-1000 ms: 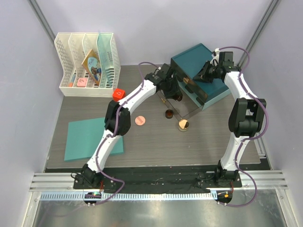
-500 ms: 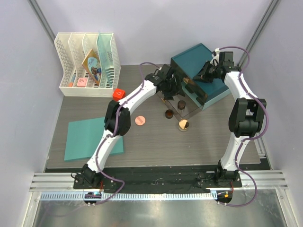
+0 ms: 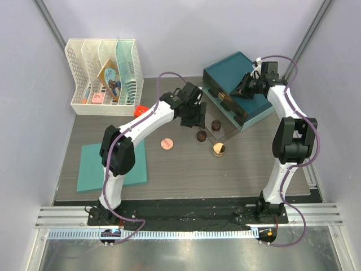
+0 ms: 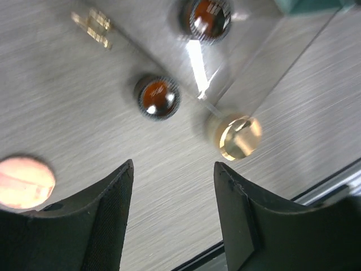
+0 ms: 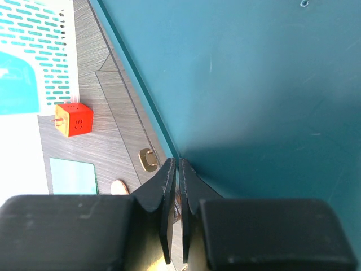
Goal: Organize the makeup
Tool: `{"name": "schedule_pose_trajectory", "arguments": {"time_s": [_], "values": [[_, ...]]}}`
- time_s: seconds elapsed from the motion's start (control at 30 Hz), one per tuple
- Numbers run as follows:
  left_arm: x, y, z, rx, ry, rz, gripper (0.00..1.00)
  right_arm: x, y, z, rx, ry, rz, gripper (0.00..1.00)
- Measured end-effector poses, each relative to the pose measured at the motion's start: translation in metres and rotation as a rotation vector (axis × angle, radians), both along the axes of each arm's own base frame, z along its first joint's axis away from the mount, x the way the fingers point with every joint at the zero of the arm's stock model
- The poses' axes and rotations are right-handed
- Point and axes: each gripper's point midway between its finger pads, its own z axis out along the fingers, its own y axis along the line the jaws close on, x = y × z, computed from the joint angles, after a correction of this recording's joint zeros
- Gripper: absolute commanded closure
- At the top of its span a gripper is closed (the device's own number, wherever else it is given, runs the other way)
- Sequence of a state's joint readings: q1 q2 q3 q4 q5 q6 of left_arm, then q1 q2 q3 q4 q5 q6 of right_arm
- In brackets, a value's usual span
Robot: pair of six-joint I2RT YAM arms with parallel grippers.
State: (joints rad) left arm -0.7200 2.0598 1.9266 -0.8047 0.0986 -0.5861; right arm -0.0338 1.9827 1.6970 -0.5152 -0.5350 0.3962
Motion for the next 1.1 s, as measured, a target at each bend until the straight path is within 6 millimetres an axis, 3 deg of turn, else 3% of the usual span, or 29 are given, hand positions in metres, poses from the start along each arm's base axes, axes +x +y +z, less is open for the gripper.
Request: {"name": "schedule_pose_trajectory", "arguments": {"time_s": [0.23,0.43,0.77,1.1], "values": [[-0.021,0.02,-0.058,0.144,0.079,-0.054,0.34,0.0,0.0,0.0,0.0,0.0,0.0,0.86],[-0.018,0.019,-0.081,0.17,0.101,-0.06,0.32,0.0,0.0,0.0,0.0,0.0,0.0,0.86],[-0.007,0.004,-0.104,0.163,0.106,-0.068,0.32,0.0,0.0,0.0,0.0,0.0,0.0,0.86],[0.003,-0.018,-0.099,0.131,0.061,-0.084,0.32,0.0,0.0,0.0,0.0,0.001,0.0,0.86]]}}
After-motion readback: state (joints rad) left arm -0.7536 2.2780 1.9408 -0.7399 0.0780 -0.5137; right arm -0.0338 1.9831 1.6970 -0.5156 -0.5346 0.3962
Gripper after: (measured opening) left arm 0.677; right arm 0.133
